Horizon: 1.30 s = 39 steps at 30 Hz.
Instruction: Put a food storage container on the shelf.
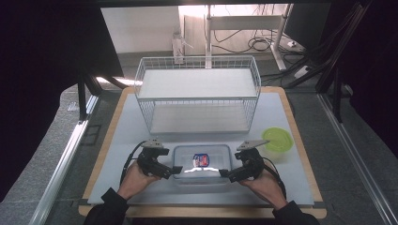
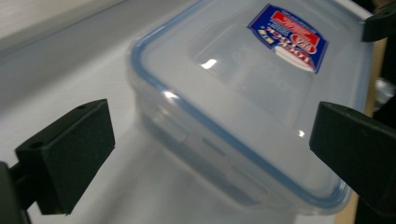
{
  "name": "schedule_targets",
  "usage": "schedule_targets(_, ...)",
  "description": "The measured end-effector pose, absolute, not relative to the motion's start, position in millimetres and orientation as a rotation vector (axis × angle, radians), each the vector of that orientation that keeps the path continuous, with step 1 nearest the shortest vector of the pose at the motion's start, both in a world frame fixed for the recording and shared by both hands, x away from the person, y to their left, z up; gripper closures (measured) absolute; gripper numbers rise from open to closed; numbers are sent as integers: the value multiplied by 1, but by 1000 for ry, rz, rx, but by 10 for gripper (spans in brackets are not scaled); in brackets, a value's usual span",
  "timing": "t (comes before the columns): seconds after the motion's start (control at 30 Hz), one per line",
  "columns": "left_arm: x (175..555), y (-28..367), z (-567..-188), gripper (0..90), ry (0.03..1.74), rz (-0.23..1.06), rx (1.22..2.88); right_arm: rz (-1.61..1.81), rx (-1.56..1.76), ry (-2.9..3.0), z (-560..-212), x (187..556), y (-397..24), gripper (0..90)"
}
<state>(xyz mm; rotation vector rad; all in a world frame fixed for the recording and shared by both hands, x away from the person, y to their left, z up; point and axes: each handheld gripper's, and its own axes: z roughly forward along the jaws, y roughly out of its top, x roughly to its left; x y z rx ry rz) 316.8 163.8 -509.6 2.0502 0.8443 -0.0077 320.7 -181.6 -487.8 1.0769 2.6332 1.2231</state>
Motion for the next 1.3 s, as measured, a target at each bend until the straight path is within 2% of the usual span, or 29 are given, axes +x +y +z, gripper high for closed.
schedule_targets(0.1, 321, 158, -515, 0, 832, -103, 2040, 1271, 1143, 2670, -492, 329, -179, 26)
schedule_targets(0.3, 323, 158, -518, 0, 868, -172, 2026, 1331, 1230, 2710, -499, 338, -177, 19)
schedule_targets(0.5, 312, 156, -512, 16, 872, -148, 2066, 1324, 1257, 2711, -496, 332, -181, 97)
schedule_targets(0.57, 307, 157, -510, 78, 883, -139, 2067, 1321, 1279, 2717, -493, 327, -185, 165)
schedule_targets(0.6, 305, 159, -508, 78, 886, -124, 2057, 1321, 1279, 2717, -493, 327, -185, 165)
schedule_targets(0.63, 303, 161, -507, 135, 886, -115, 2048, 1319, 1269, 2726, -491, 324, -188, 202)
schedule_targets(0.77, 290, 161, -504, 166, 877, -68, 2050, 1308, 1262, 2730, -489, 316, -190, 247)
schedule_targets(0.87, 281, 165, -504, 225, 869, -56, 2035, 1297, 1231, 2742, -487, 310, -193, 296)
schedule_targets(0.9, 279, 167, -505, 253, 869, -61, 2020, 1293, 1224, 2746, -486, 308, -194, 312)
schedule_targets(0.93, 276, 171, -505, 341, 878, -65, 1985, 1296, 1222, 2742, -486, 306, -195, 330)
schedule_targets(0.97, 275, 173, -506, 362, 881, -68, 1970, 1324, 1237, 2731, -484, 305, -198, 381)
schedule_targets(1.17, 269, 175, -506, 389, 908, -63, 1924, 1434, 1309, 2689, -484, 307, -207, 467)
schedule_targets(1.3, 270, 176, -505, 425, 934, -71, 1896, 1441, 1356, 2665, -482, 306, -208, 489)
